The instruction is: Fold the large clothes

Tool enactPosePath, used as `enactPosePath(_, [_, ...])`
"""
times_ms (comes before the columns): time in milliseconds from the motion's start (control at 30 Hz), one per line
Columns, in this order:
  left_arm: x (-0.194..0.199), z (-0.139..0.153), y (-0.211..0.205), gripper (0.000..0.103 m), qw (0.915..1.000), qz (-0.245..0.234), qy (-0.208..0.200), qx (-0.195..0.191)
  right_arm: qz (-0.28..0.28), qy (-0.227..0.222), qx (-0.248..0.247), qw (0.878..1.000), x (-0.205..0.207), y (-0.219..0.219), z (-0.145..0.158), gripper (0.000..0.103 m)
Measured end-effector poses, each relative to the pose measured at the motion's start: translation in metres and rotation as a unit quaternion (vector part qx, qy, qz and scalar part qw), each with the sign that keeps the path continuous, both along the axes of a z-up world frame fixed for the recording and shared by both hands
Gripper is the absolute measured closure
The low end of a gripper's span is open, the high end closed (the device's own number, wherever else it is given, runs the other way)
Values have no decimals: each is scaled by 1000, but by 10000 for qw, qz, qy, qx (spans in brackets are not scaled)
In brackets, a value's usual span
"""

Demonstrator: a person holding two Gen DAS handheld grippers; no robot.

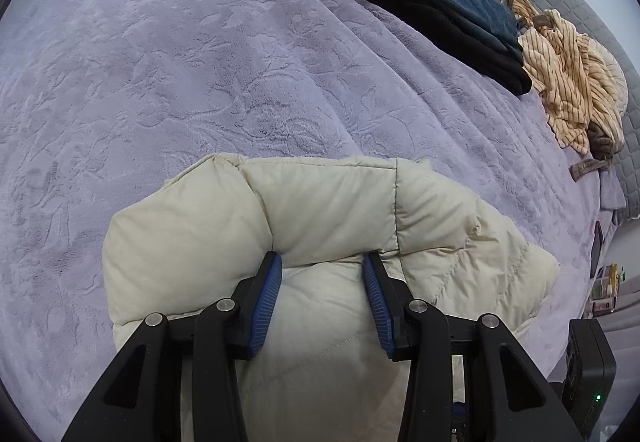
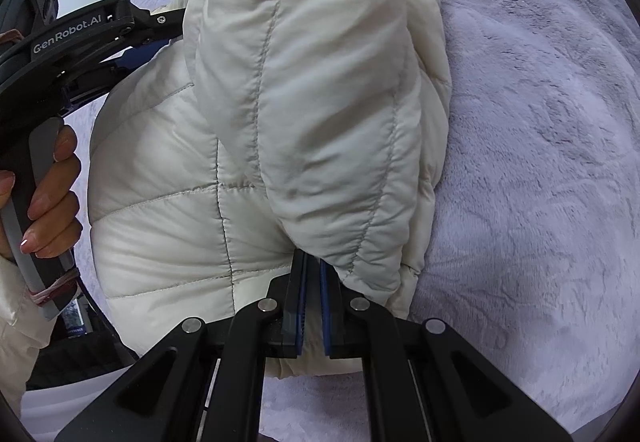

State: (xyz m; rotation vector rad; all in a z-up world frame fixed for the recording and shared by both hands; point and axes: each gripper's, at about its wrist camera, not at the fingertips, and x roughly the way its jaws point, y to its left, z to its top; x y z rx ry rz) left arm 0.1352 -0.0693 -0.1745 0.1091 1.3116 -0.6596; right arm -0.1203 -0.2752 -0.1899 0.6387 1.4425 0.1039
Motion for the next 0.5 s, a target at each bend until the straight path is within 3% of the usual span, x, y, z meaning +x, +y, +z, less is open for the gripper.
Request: enactPosePath(500, [-54,63,65,58,9994,287,-186,70,-130,51,-22,9999,3,-3,27,93])
